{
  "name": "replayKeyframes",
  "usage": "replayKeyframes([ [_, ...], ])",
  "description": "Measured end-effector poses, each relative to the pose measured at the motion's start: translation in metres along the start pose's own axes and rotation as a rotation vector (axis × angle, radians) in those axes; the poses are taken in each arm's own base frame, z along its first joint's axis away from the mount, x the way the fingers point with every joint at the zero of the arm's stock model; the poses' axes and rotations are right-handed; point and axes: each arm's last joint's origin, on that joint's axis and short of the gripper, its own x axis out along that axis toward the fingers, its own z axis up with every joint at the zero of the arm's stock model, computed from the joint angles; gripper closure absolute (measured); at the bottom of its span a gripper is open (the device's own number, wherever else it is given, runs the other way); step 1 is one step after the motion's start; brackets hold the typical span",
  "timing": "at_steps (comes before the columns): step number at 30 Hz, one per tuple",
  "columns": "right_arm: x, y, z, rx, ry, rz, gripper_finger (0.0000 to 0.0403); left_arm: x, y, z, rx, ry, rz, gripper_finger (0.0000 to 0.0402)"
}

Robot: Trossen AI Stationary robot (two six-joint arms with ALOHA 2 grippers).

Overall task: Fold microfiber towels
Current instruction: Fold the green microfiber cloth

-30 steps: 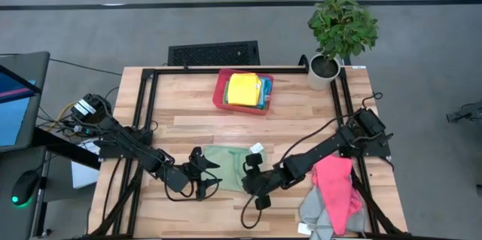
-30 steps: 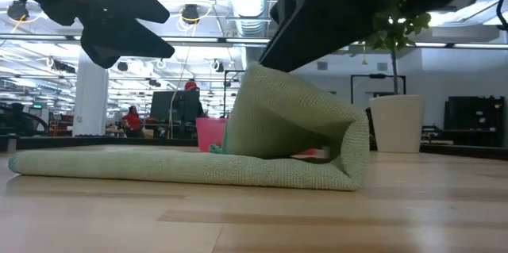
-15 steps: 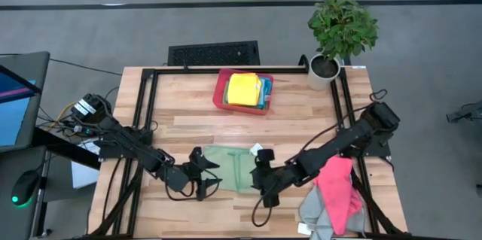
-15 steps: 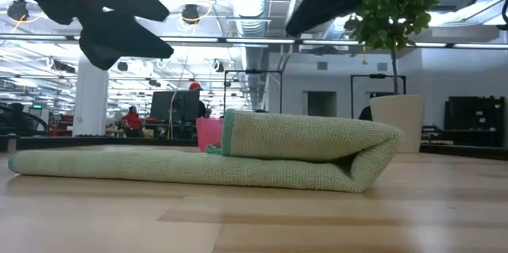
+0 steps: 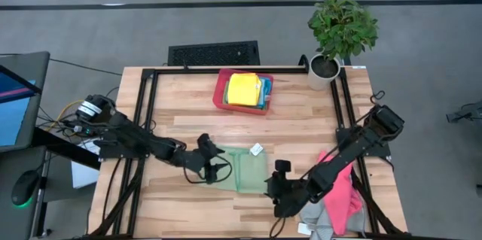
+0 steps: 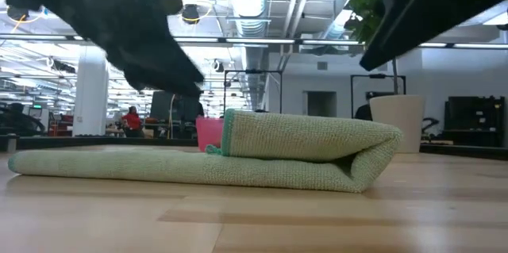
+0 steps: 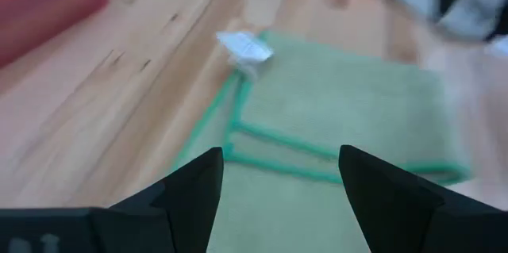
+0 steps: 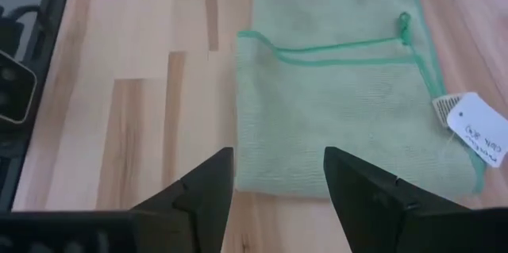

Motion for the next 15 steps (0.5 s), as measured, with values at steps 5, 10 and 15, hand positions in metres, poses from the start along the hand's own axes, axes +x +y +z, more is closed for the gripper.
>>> replayKeyframes([
  [5, -0.003, 0.004, -0.001, -0.004, -0.023, -0.010, 0.0180, 0.029, 0.012, 0.002, 0.067, 0.049, 0.026, 0.0155],
  [10, -0.004, 0.005, -0.002, 0.025, -0.019, -0.009, 0.0180, 0.046, 0.015, 0.010, 0.104, 0.107, -0.065, 0.0155],
  [15, -0.005, 0.006, -0.004, 0.021, -0.010, -0.010, 0.0180, 0.049, 0.022, 0.007, 0.114, 0.134, -0.012, 0.0160],
])
